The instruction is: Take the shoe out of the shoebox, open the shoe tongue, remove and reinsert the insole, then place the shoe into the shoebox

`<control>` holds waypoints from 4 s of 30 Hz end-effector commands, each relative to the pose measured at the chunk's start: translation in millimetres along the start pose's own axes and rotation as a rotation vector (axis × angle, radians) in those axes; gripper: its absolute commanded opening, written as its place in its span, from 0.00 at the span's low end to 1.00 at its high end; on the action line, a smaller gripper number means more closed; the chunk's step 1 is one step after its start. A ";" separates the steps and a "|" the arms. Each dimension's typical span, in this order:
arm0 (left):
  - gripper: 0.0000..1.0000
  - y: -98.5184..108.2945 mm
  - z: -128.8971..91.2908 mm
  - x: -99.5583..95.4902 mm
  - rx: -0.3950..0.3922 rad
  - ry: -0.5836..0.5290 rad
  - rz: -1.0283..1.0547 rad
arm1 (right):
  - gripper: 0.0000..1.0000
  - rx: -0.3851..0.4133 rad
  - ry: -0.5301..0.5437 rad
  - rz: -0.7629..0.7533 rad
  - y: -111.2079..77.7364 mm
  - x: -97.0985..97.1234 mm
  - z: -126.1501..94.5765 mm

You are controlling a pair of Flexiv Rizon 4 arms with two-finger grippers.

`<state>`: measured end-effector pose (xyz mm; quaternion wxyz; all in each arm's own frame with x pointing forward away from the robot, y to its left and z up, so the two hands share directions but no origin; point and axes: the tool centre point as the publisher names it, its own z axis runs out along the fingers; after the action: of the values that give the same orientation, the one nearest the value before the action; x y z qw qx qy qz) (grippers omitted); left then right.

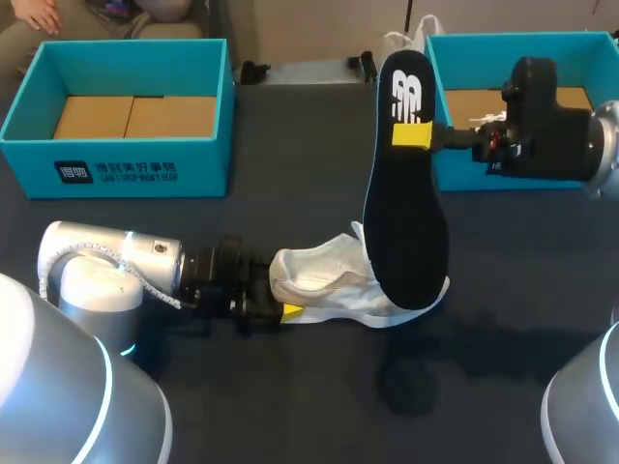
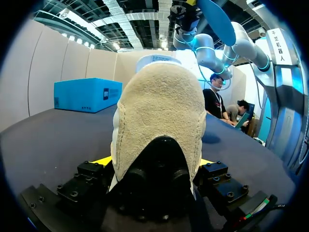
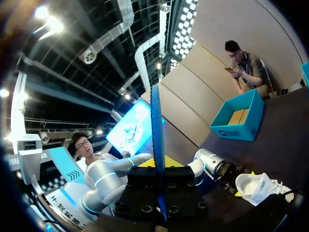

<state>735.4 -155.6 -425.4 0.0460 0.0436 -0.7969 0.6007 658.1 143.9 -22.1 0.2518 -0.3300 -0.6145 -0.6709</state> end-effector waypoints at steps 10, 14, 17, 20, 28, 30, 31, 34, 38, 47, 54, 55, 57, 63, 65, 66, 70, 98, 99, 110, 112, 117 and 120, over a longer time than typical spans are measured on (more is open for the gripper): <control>1.00 0.0 -26.8 4.6 -0.041 -0.025 -0.021 | 0.00 -0.002 -0.002 0.000 -1.3 0.2 0.9; 1.00 -2.2 -33.8 3.0 -0.082 -0.047 -0.020 | 0.00 -0.002 -0.002 0.000 -1.3 0.2 0.9; 1.00 -2.5 -36.1 -1.1 -0.117 -0.072 -0.025 | 0.00 -0.002 -0.002 0.000 -1.3 0.2 0.9; 1.00 -3.7 -36.5 -2.6 -0.149 -0.077 -0.027 | 0.00 -0.002 -0.002 0.000 -1.3 0.2 0.9; 1.00 -3.7 -38.1 -5.5 -0.249 -0.074 -0.026 | 0.00 -0.002 -0.002 0.000 -1.3 0.2 0.9; 1.00 -2.5 -41.0 -6.6 -0.280 -0.077 -0.027 | 0.00 -0.002 -0.002 0.000 -1.3 0.2 0.9; 1.00 -2.1 -42.5 -7.0 -0.293 -0.078 -0.024 | 0.00 -0.002 -0.002 0.000 -1.3 0.2 0.9; 1.00 -4.3 -47.0 -7.1 -0.320 -0.074 -0.017 | 0.00 -0.002 -0.002 0.000 -1.3 0.2 0.9; 1.00 -10.0 -50.8 -6.4 -0.368 -0.075 -0.001 | 0.00 -0.002 -0.002 0.000 -1.3 0.2 0.9; 1.00 -19.7 -59.2 -7.0 -0.451 -0.064 -0.025 | 0.00 -0.002 -0.002 0.000 -1.3 0.2 0.9; 1.00 -29.0 -64.8 -6.2 -0.542 -0.057 -0.009 | 0.00 -0.002 -0.002 0.000 -1.3 0.2 0.9; 1.00 -29.0 -64.8 -6.2 -0.542 -0.057 -0.009 | 0.00 -0.002 -0.002 0.000 -1.3 0.2 0.9; 1.00 -29.0 -64.8 -6.2 -0.542 -0.057 -0.009 | 0.00 -0.002 -0.002 0.000 -1.3 0.2 0.9; 1.00 -29.0 -64.8 -6.2 -0.542 -0.057 -0.009 | 0.00 -0.002 -0.002 0.000 -1.3 0.2 0.9; 1.00 -29.0 -64.8 -6.2 -0.542 -0.057 -0.009 | 0.00 -0.002 -0.002 0.000 -1.3 0.2 0.9; 1.00 -29.0 -64.8 -6.2 -0.542 -0.057 -0.009 | 0.00 -0.002 -0.002 0.000 -1.3 0.2 0.9; 1.00 -29.0 -64.8 -6.2 -0.542 -0.057 -0.009 | 0.00 -0.002 -0.002 0.000 -1.3 0.2 0.9; 1.00 -44.2 -77.2 0.4 -0.733 -0.096 0.052 | 0.00 -0.002 -0.002 0.000 -1.3 0.2 0.9; 1.00 -45.3 -78.6 0.1 -0.754 -0.096 0.059 | 0.00 -0.002 -0.002 0.000 -1.3 0.2 0.9; 1.00 -55.2 -89.2 -4.2 -0.935 -0.089 0.084 | 0.00 -0.002 -0.002 0.000 -1.3 0.2 0.9; 1.00 -57.3 -89.3 -4.4 -0.963 -0.075 0.085 | 0.00 -0.002 -0.002 0.000 -1.3 0.2 0.9; 1.00 -62.1 -87.2 -4.0 -1.029 -0.055 0.103 | 0.00 -0.002 -0.002 0.000 -1.3 0.2 0.9; 1.00 -64.9 -84.6 -4.1 -1.088 -0.043 0.132 | 0.00 -0.002 -0.002 0.000 -1.3 0.2 0.9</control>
<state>746.0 -85.7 -344.9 0.0098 -0.0209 -0.9832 0.1812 657.6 143.7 -21.9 0.2516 -0.3302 -0.6143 -0.6710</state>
